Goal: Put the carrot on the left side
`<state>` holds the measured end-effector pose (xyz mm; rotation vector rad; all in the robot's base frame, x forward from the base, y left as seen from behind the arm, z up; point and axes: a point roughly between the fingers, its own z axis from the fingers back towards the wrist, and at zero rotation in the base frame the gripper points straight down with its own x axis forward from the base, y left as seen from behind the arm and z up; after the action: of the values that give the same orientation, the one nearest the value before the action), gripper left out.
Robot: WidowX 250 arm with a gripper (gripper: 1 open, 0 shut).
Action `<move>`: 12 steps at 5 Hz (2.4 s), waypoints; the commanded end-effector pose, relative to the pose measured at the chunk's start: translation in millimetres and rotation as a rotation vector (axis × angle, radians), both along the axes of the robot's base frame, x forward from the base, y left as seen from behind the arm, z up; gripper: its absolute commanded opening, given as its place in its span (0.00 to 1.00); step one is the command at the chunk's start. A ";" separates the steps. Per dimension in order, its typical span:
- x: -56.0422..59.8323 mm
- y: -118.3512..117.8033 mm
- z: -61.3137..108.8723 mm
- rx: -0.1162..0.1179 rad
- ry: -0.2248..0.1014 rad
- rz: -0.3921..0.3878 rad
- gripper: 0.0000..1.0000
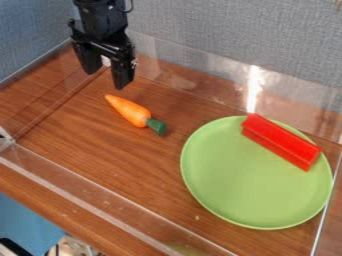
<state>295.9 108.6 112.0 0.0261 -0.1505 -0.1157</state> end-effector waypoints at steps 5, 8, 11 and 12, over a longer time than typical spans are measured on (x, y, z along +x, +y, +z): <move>11.1 -9.6 15.9 -0.040 -0.052 0.021 1.00; 5.6 14.0 9.7 -0.055 -0.025 0.100 1.00; 10.7 10.2 16.7 -0.092 -0.005 0.129 1.00; 10.3 10.8 15.2 -0.103 0.002 0.127 1.00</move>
<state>301.0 114.0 111.8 -0.0891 -0.0994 0.0126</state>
